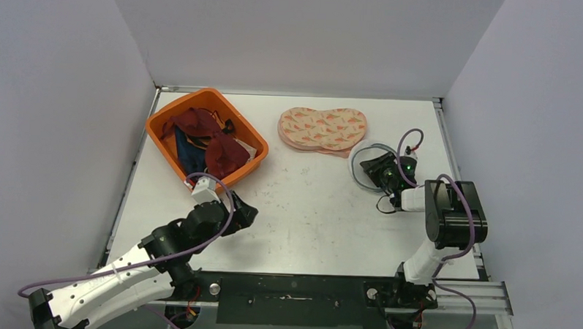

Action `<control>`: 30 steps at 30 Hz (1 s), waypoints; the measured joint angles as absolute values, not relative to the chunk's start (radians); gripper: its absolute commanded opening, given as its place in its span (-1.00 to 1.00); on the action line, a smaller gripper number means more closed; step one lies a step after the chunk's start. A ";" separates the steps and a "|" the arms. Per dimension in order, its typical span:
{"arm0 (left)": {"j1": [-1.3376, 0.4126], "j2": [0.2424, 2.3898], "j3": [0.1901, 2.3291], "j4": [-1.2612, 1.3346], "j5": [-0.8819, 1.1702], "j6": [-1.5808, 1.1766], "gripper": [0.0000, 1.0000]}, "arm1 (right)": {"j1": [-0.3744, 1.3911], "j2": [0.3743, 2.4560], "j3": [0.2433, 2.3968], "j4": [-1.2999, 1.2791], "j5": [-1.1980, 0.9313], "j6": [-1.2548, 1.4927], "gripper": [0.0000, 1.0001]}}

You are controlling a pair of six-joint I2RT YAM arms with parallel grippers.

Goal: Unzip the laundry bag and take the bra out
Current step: Move the laundry bag to the center of the board, then reset both arms

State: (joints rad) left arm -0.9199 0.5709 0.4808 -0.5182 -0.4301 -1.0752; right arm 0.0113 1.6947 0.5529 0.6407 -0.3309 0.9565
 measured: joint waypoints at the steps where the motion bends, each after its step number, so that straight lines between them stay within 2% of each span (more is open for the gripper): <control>1: -0.920 0.573 0.481 -0.518 -0.430 -1.073 0.64 | 0.008 1.710 0.553 0.648 -0.331 0.962 -0.30; 5: -0.920 0.585 0.481 -0.518 -0.430 -1.069 0.64 | 0.006 1.716 0.554 0.676 -0.336 0.976 -0.23; 8: -0.919 0.587 0.481 -0.519 -0.430 -1.064 0.64 | 0.006 1.682 0.554 0.665 -0.345 0.978 -0.08; 12: -0.919 0.580 0.481 -0.522 -0.430 -1.060 0.64 | 0.015 1.513 0.578 0.550 -0.347 0.952 0.32; 16: -0.919 0.549 0.481 -0.530 -0.437 -1.046 0.66 | 0.088 1.279 0.673 0.371 -0.287 0.848 0.57; 19: -0.917 0.528 0.491 -0.546 -0.446 -1.019 0.70 | 0.228 1.086 0.759 0.230 -0.220 0.751 0.97; 20: -0.915 0.527 0.500 -0.555 -0.452 -1.007 0.71 | 0.288 1.027 0.781 0.191 -0.192 0.720 0.82; 21: -0.914 0.527 0.511 -0.566 -0.459 -0.996 0.73 | 0.364 0.959 0.802 0.147 -0.153 0.682 0.80; 26: -0.907 0.526 0.587 -0.610 -0.509 -0.926 0.77 | 0.633 0.749 0.808 -0.020 0.035 0.603 0.79; 28: -0.906 0.524 0.610 -0.617 -0.524 -0.897 0.80 | 0.680 0.694 0.766 -0.072 0.120 0.615 0.80; 30: -0.906 0.519 0.630 -0.624 -0.540 -0.868 0.92 | 0.695 0.654 0.701 -0.121 0.170 0.641 0.80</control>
State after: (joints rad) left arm -0.9058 0.5194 0.6296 -0.6239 -0.5396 -0.8680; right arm 0.6952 0.6540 0.7006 -0.1207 0.1696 0.6407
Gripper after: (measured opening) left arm 0.894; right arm 0.898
